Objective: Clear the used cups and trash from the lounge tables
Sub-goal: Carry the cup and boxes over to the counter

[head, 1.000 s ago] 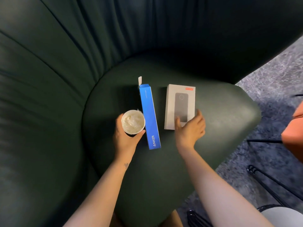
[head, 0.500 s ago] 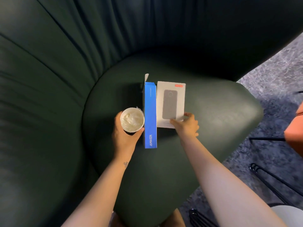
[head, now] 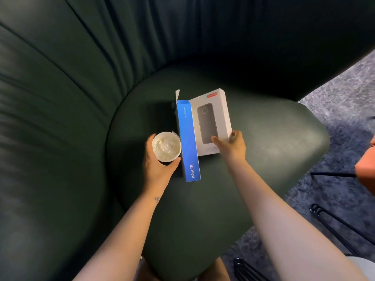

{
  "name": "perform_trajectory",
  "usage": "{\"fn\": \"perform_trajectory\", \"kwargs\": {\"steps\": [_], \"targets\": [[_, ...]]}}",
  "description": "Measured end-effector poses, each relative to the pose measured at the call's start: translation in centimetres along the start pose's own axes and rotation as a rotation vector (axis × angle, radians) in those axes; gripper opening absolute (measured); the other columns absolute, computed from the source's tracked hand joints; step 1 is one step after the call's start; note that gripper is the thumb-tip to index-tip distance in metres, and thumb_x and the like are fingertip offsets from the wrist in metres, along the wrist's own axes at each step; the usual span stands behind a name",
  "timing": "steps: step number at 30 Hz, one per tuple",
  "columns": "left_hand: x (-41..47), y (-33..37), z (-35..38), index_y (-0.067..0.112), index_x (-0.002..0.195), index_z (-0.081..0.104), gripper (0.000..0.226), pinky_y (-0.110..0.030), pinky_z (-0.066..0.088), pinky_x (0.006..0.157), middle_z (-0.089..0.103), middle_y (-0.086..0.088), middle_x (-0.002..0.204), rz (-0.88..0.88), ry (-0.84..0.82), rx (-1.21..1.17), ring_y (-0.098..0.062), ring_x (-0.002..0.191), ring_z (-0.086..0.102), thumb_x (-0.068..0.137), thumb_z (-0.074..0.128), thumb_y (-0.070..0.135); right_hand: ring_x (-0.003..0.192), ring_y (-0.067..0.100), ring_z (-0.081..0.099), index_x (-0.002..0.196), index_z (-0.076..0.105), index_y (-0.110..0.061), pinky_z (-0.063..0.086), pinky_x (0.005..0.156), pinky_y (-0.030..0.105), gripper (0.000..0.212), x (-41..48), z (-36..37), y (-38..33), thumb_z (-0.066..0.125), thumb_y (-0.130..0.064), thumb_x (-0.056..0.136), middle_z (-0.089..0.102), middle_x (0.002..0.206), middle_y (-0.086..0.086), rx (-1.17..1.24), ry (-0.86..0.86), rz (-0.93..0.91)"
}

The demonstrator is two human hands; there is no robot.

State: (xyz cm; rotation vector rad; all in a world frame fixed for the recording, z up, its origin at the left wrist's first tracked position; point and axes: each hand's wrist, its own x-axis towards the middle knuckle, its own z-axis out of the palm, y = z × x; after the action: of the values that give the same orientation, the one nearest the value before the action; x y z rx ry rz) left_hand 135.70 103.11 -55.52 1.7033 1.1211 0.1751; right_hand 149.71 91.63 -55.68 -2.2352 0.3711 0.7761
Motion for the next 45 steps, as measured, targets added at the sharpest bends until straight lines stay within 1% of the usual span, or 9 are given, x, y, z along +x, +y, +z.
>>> {"fn": "perform_trajectory", "kwargs": {"steps": [3, 7, 9, 12, 14, 16, 26, 33, 45], "targets": [[-0.2, 0.3, -0.3, 0.029, 0.141, 0.023, 0.101, -0.031, 0.038, 0.097, 0.038, 0.001, 0.14, -0.033, -0.027, 0.016, -0.013, 0.123, 0.039, 0.062, 0.083, 0.01, 0.079, 0.024, 0.05, 0.095, 0.034, -0.017, 0.037, 0.062, 0.031, 0.039, -2.0, -0.2, 0.2, 0.068, -0.021, 0.077, 0.052, 0.095, 0.002, -0.02, 0.107, -0.163], [-0.7, 0.5, -1.0, 0.034, 0.139, 0.028, 0.095, -0.028, 0.034, 0.096, 0.035, 0.006, 0.135, 0.006, -0.077, 0.027, -0.003, 0.116, 0.035, 0.063, 0.082, 0.011, 0.072, 0.031, 0.048, 0.093, 0.029, -0.022, 0.035, 0.061, 0.032, 0.038, -4.9, 0.4, 1.8, 0.062, -0.018, 0.075, 0.059, 0.093, 0.005, -0.216, 0.166, -0.279], [-0.8, 0.5, -1.2, 0.033, 0.137, 0.034, 0.087, -0.024, 0.033, 0.092, 0.036, 0.01, 0.128, 0.024, -0.087, 0.046, 0.0, 0.112, 0.035, 0.066, 0.079, 0.011, 0.087, 0.034, 0.054, 0.109, 0.036, -0.019, 0.039, 0.071, 0.035, 0.048, -6.1, 1.0, 2.8, 0.065, -0.021, 0.071, 0.059, 0.108, 0.006, -0.271, 0.083, -0.347], [-0.6, 0.6, -1.1, 0.029, 0.135, 0.039, 0.078, -0.022, 0.033, 0.09, 0.042, 0.005, 0.129, 0.036, -0.089, 0.075, 0.0, 0.109, 0.037, 0.068, 0.077, 0.013, 0.124, 0.023, 0.039, 0.137, 0.022, -0.017, 0.031, 0.098, 0.039, 0.095, -7.3, 2.1, 3.5, 0.075, -0.04, 0.061, 0.04, 0.137, 0.002, -0.375, 0.02, -0.452], [-0.3, 0.8, -0.8, 0.028, 0.134, 0.04, 0.076, -0.023, 0.034, 0.09, 0.046, 0.002, 0.13, 0.029, -0.084, 0.093, -0.002, 0.109, 0.04, 0.069, 0.077, 0.015, 0.132, 0.02, 0.028, 0.142, 0.011, -0.018, 0.023, 0.105, 0.039, 0.116, -7.6, 2.8, 3.4, 0.079, -0.049, 0.053, 0.029, 0.144, 0.001, -0.457, 0.04, -0.481], [0.0, 0.9, -0.6, 0.026, 0.132, 0.042, 0.073, -0.023, 0.034, 0.089, 0.049, 0.001, 0.129, 0.02, -0.068, 0.101, -0.009, 0.113, 0.045, 0.068, 0.077, 0.016, 0.131, 0.022, 0.029, 0.143, 0.009, -0.016, 0.022, 0.105, 0.041, 0.124, -7.4, 3.4, 3.1, 0.081, -0.052, 0.049, 0.031, 0.143, 0.003, -0.515, 0.071, -0.482], [0.2, 1.4, 0.4, 0.023, 0.128, 0.045, 0.072, -0.019, 0.033, 0.085, 0.051, 0.001, 0.126, 0.005, -0.048, 0.134, -0.012, 0.112, 0.047, 0.065, 0.079, 0.018, 0.093, 0.031, 0.053, 0.145, -0.002, -0.016, 0.037, 0.079, 0.037, 0.118, -5.9, 3.7, 1.1, 0.073, -0.052, 0.06, 0.043, 0.122, 0.009, -0.621, 0.14, -0.398], [0.2, 1.4, 0.4, 0.024, 0.128, 0.044, 0.073, -0.02, 0.033, 0.085, 0.05, 0.001, 0.126, 0.008, -0.051, 0.145, -0.011, 0.111, 0.045, 0.065, 0.079, 0.018, 0.095, 0.031, 0.051, 0.145, 0.006, -0.014, 0.037, 0.08, 0.039, 0.112, -6.6, 3.9, 1.4, 0.068, -0.056, 0.062, 0.049, 0.116, 0.009, -0.615, 0.216, -0.425], [-0.1, 3.4, -0.6, 0.023, 0.127, 0.045, 0.074, -0.01, 0.028, 0.075, 0.05, -0.003, 0.123, 0.081, -0.001, 0.195, -0.013, 0.104, 0.047, 0.062, 0.079, 0.014, 0.088, 0.03, 0.051, 0.143, 0.011, -0.015, 0.035, 0.071, 0.033, 0.114, -6.4, 1.5, -0.1, 0.077, -0.037, 0.052, 0.049, 0.109, 0.011, -0.573, 0.202, -0.445]]}}
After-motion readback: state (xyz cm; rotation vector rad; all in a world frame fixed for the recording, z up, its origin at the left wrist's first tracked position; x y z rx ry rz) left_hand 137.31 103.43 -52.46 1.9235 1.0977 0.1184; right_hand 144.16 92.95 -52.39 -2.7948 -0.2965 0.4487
